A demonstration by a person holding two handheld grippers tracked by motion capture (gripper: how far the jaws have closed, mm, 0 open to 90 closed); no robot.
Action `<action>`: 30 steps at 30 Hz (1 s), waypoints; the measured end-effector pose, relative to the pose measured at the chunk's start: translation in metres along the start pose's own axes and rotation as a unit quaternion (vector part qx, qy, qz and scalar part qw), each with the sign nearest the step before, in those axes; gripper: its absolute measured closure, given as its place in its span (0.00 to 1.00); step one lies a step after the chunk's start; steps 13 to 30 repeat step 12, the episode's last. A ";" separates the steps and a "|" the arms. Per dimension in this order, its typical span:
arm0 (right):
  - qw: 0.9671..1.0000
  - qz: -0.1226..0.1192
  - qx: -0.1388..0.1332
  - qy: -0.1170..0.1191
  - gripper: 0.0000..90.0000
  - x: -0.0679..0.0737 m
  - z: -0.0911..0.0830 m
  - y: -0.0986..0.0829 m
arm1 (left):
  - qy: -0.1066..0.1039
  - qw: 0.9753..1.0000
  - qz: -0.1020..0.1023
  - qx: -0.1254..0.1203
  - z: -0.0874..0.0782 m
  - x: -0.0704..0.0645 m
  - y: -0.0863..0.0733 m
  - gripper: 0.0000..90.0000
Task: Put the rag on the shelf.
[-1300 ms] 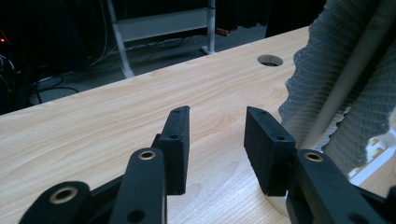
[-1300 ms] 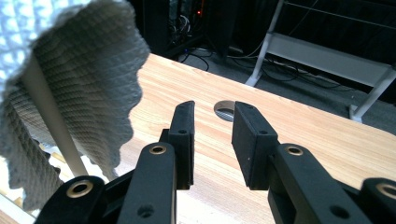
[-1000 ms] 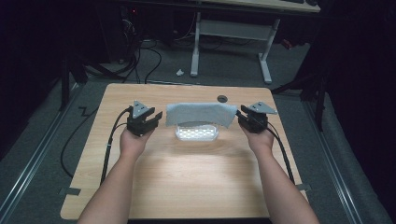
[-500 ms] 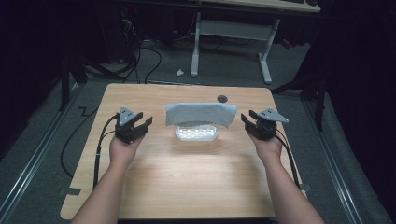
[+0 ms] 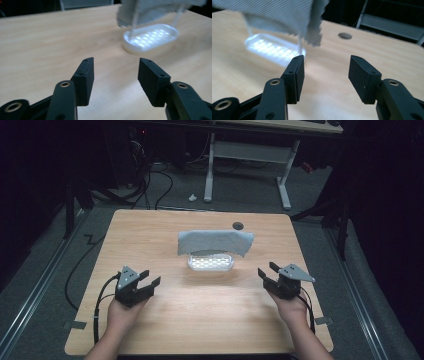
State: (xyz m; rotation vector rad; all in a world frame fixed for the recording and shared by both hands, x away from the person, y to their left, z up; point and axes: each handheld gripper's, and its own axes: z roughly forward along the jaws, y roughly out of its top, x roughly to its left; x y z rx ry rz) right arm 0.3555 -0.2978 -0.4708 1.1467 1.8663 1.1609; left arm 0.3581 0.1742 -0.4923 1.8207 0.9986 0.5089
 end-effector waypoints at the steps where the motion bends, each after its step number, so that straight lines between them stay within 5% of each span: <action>1: 1.000 0.002 0.005 0.003 0.52 0.005 -0.008 -0.005 | -0.003 1.000 0.001 0.004 -0.004 -0.004 -0.003 0.50; 6: 1.000 0.010 0.020 0.012 0.51 0.026 -0.037 -0.029 | -0.019 1.000 -0.008 0.022 -0.026 -0.032 -0.029 0.47; 8: 1.000 0.004 0.021 0.007 0.51 0.033 -0.048 -0.042 | -0.004 1.000 0.017 0.017 -0.036 -0.045 -0.050 0.47; 9: 1.000 0.000 0.019 0.001 0.51 0.035 -0.054 -0.049 | 0.001 0.999 0.028 0.036 -0.035 -0.048 -0.050 0.51; 10: 1.000 0.001 0.023 0.002 0.51 0.036 -0.055 -0.051 | 0.000 0.998 0.048 0.050 -0.035 -0.049 -0.046 0.50; 11: 1.000 -0.003 0.028 0.004 0.49 0.035 -0.055 -0.051 | 0.009 0.997 0.065 0.037 -0.037 -0.050 -0.045 0.45; 30: 1.000 -0.003 0.023 0.001 0.49 0.034 -0.055 -0.050 | 0.013 0.998 0.060 0.031 -0.038 -0.048 -0.045 0.46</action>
